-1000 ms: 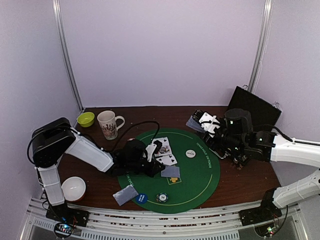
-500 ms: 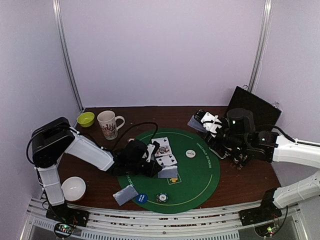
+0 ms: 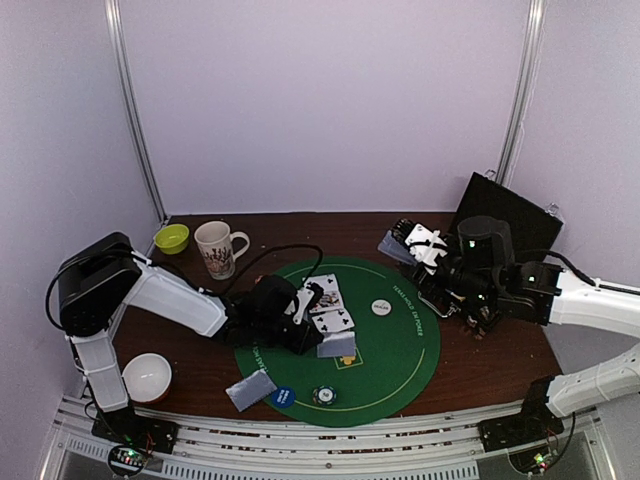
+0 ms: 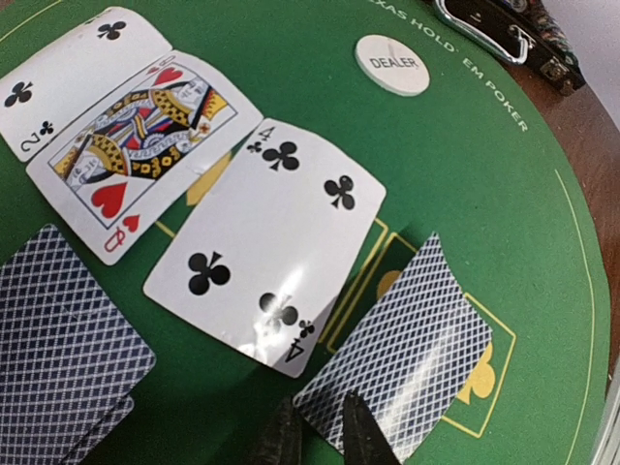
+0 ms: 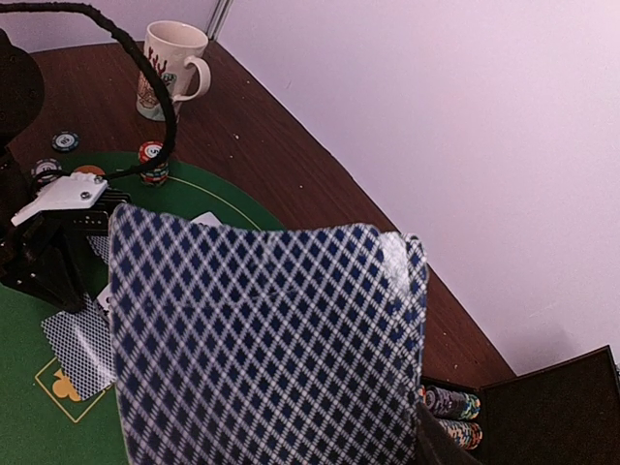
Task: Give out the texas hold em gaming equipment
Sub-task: Distribute the poker card in the community card area.
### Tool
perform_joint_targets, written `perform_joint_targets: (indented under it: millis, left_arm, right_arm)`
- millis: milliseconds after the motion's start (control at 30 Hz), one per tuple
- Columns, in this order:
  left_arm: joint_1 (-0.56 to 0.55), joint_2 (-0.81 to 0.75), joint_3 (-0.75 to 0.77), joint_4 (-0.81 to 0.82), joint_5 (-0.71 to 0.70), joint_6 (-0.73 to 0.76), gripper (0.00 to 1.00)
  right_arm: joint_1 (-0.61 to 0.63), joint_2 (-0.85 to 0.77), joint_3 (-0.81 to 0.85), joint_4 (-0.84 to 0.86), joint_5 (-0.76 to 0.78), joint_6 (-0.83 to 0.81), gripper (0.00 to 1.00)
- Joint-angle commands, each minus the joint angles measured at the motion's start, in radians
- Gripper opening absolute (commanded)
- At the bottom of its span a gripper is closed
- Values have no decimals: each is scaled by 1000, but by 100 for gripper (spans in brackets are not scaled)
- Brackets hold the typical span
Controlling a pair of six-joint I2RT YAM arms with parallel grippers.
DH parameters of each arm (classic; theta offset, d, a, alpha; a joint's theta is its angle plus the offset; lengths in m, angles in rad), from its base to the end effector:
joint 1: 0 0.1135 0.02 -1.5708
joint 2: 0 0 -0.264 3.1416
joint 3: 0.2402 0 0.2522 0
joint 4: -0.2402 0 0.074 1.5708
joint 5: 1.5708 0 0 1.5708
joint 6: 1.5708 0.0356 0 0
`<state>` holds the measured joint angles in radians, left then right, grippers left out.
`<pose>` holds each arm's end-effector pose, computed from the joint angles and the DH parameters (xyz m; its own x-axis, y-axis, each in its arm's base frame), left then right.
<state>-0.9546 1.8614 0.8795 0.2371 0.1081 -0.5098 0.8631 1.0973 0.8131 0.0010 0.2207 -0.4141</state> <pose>0.2061 -0.2977 0.1219 -0.7602 0.2340 -0.6060 0.5570 0.7149 -0.4226 0.1723 0.1894 0.3070 0.0770 -0.5139 -0.8544 -0.6268 0.6415 -0.4423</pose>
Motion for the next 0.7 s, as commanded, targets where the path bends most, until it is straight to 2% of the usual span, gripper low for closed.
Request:
perform_joint_targets:
  millis: [0,200,667]
  left_arm:
    - [1,2,20,-11,89,82,21]
    - [1,35,60,-93,80,95,23]
    - [1,8,81,-132,132,131,30]
  right_arm:
    - [-5,-34,8,-6,18,14,47]
    - [-5,-39,6,-10,23,14,47]
    - [-5,-38,10,-20,20,13,47]
